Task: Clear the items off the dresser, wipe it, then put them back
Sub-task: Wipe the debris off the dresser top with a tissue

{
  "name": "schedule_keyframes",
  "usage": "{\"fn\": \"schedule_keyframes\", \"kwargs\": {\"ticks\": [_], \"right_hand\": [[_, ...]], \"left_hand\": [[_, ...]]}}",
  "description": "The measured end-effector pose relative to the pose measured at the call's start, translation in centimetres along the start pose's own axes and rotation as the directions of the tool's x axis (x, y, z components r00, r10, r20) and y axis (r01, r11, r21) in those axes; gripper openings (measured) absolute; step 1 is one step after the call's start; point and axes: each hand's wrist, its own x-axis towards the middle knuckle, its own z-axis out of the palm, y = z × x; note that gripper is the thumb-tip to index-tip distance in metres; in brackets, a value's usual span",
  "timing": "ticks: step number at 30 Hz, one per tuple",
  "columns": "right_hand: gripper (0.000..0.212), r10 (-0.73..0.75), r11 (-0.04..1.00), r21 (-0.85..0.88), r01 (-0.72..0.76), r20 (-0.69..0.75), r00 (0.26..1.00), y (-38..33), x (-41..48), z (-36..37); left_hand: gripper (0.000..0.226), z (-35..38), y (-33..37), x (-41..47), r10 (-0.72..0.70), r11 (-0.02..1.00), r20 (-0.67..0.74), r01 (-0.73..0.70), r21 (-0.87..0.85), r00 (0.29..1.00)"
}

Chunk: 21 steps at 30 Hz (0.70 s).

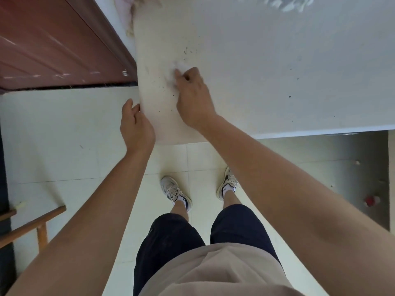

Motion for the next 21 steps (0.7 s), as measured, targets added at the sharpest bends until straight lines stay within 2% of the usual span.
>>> {"fn": "schedule_keyframes", "kwargs": {"ticks": [3,5,7,10,11,12,14,17,19,21], "right_hand": [[0.057,-0.017,0.987,0.156,0.032,-0.097,0.995,1.4,0.5,-2.0],[0.052,0.099,0.973,0.228,-0.040,-0.255,0.962,4.3,1.2,-4.1],[0.048,0.269,0.953,0.237,-0.187,-0.381,0.885,8.3,2.4,-6.1],[0.044,0.510,0.851,0.094,-0.516,-0.376,0.773,12.7,3.9,-7.0],[0.045,0.552,0.807,-0.001,-0.591,-0.357,0.754,12.6,4.3,-6.7],[0.048,0.551,0.792,-0.073,-0.606,-0.342,0.761,11.7,4.6,-6.1],[0.061,0.425,0.869,-0.139,-0.474,-0.282,0.860,8.3,5.4,-4.1],[0.064,0.128,0.979,-0.147,-0.141,-0.095,0.987,1.6,6.2,-1.1],[0.054,-0.064,0.991,-0.117,0.066,0.020,0.998,-1.4,6.2,-0.1],[0.050,-0.182,0.983,-0.030,0.182,-0.004,0.983,-1.4,6.0,-0.4]], "left_hand": [[0.045,-0.3,0.3,0.2,-0.021,1.000,-0.009,0.021,-0.020,1.000],[0.044,-0.2,0.3,0.3,-0.021,1.000,-0.032,0.021,-0.003,0.999],[0.043,0.0,0.2,0.6,-0.021,0.999,-0.058,0.023,0.025,0.998],[0.041,0.2,0.1,1.0,-0.036,0.999,-0.097,0.040,0.032,0.995],[0.041,0.3,0.1,1.1,-0.038,0.999,-0.109,0.042,0.032,0.993],[0.040,0.3,0.2,1.0,-0.037,0.999,-0.116,0.041,0.035,0.993],[0.040,0.3,0.2,1.0,-0.025,0.999,-0.122,0.031,0.042,0.992],[0.040,0.2,0.1,0.9,-0.014,0.998,-0.121,0.021,0.057,0.993],[0.040,0.0,0.1,0.8,-0.006,0.999,-0.105,0.011,0.051,0.994],[0.039,-0.1,0.1,0.9,0.007,0.998,-0.082,-0.001,0.067,0.997]]}}
